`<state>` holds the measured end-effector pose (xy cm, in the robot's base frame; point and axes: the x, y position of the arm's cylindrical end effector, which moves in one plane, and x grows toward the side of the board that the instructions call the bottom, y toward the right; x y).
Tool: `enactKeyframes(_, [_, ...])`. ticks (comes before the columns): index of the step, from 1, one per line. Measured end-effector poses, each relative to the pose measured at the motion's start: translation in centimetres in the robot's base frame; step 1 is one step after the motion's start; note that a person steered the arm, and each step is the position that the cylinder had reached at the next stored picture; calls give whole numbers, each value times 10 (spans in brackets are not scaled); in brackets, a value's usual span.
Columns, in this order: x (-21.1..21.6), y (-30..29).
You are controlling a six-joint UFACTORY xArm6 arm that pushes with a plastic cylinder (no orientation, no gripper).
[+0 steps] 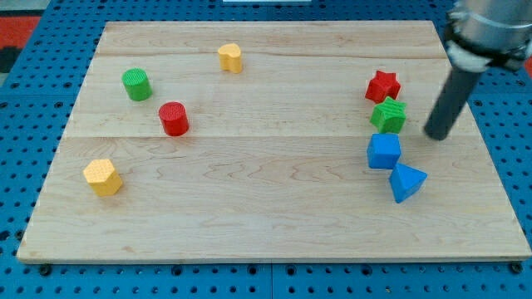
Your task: Move the yellow heart above the red star
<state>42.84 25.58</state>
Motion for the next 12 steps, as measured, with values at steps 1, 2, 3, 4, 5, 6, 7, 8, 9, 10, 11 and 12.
enactKeyframes(1, [-70,21])
enactKeyframes(2, [-128,-46])
enactKeyframes(3, [-176,-160])
enactKeyframes(4, [-208,-273])
enactKeyframes(5, [-208,-365])
enactKeyframes(6, [-157,-354])
enactKeyframes(7, [-133,-274])
enactKeyframes(8, [-133,-195])
enactKeyframes(9, [-117,-191])
enactKeyframes(10, [-82,-213])
enactKeyframes(11, [-86,-186])
enactKeyframes(12, [-110,-164])
